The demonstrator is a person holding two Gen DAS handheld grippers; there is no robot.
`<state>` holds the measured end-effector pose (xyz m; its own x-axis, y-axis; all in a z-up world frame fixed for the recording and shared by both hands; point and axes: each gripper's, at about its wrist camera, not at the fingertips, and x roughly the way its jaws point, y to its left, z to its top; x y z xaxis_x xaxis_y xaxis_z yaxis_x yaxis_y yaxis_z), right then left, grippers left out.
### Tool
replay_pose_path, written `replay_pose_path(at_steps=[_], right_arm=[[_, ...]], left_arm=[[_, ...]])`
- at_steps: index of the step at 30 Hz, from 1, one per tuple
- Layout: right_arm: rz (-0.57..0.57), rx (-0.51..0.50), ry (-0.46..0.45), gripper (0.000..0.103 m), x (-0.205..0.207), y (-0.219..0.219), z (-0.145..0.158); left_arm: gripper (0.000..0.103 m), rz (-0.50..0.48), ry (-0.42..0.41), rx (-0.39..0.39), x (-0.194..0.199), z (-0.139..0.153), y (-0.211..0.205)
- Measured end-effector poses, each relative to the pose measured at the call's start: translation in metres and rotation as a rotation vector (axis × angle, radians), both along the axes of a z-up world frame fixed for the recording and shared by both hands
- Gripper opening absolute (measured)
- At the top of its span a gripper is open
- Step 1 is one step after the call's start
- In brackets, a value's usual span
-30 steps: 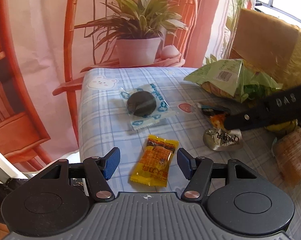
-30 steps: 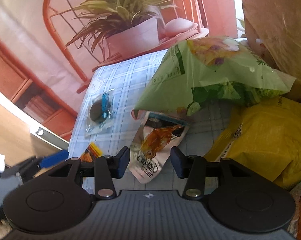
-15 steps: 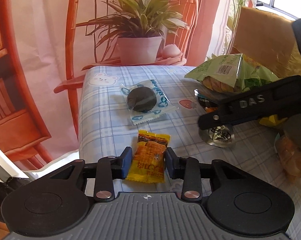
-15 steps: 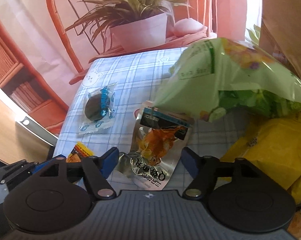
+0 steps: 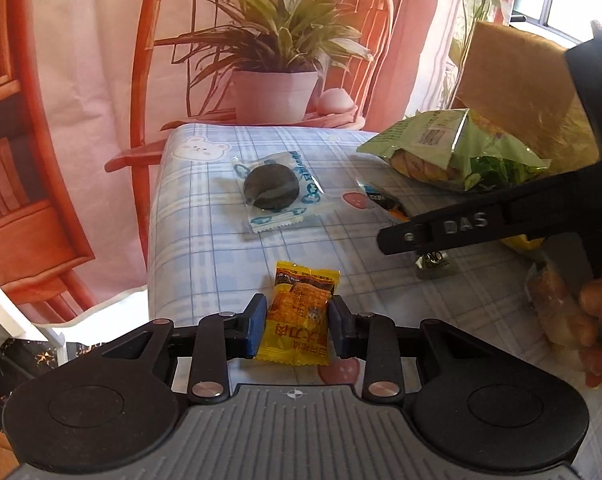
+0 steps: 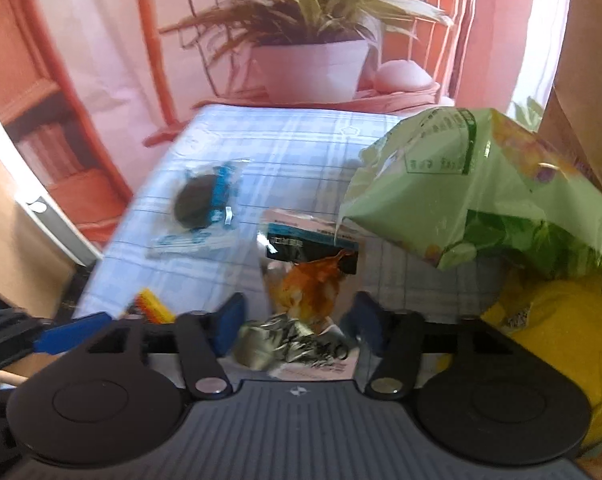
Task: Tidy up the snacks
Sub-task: 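Carry both held packets up and over the cardboard box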
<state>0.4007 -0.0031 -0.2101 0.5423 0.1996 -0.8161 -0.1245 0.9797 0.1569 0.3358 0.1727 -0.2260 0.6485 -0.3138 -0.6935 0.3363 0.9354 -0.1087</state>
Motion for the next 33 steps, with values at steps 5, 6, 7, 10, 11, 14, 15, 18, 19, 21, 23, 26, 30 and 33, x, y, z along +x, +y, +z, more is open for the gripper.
replay_pose_path(at_steps=[5, 6, 7, 10, 11, 14, 15, 18, 19, 21, 23, 26, 30, 33], right_arm=[[0.073, 0.03, -0.02, 0.033, -0.022, 0.0, 0.011], [0.079, 0.03, -0.029, 0.031, -0.026, -0.001, 0.012], [0.083, 0.039, -0.036, 0.03, -0.031, -0.004, 0.014], [0.085, 0.083, -0.059, 0.019, -0.045, -0.015, 0.021], [0.09, 0.092, -0.068, 0.008, -0.049, -0.019, 0.024], [0.102, 0.121, -0.08, 0.007, -0.059, -0.029, 0.03], [0.099, 0.135, -0.081, 0.007, -0.062, -0.034, 0.031], [0.075, 0.191, -0.086, 0.007, -0.07, -0.05, 0.035], [0.069, 0.211, -0.086, 0.007, -0.073, -0.055, 0.037], [0.061, 0.243, -0.094, 0.007, -0.079, -0.064, 0.041], [0.044, 0.284, -0.118, 0.007, -0.087, -0.074, 0.047], [0.024, 0.363, -0.153, 0.007, -0.097, -0.091, 0.058], [-0.008, 0.45, -0.237, 0.007, -0.109, -0.116, 0.081], [-0.035, 0.487, -0.312, 0.007, -0.116, -0.139, 0.102]], left_arm=[[0.035, 0.021, -0.003, -0.023, -0.009, 0.008, 0.002], [0.035, 0.027, -0.003, -0.024, -0.011, 0.009, 0.001], [0.035, 0.031, -0.002, -0.026, -0.013, 0.011, 0.001], [0.035, 0.037, -0.002, -0.035, -0.019, 0.018, 0.0], [0.035, 0.037, -0.005, -0.036, -0.022, 0.021, -0.001], [0.035, 0.037, -0.012, -0.035, -0.027, 0.029, -0.005], [0.035, 0.038, -0.013, -0.033, -0.029, 0.031, -0.006], [0.035, 0.041, -0.015, -0.027, -0.035, 0.038, -0.011], [0.035, 0.041, -0.016, -0.027, -0.036, 0.041, -0.013], [0.035, 0.04, -0.024, -0.023, -0.041, 0.048, -0.017], [0.035, 0.037, -0.034, -0.022, -0.044, 0.055, -0.022], [0.035, 0.034, -0.056, -0.024, -0.047, 0.07, -0.03], [0.035, 0.019, -0.118, -0.033, -0.047, 0.102, -0.049], [0.035, -0.005, -0.181, -0.06, -0.047, 0.131, -0.068]])
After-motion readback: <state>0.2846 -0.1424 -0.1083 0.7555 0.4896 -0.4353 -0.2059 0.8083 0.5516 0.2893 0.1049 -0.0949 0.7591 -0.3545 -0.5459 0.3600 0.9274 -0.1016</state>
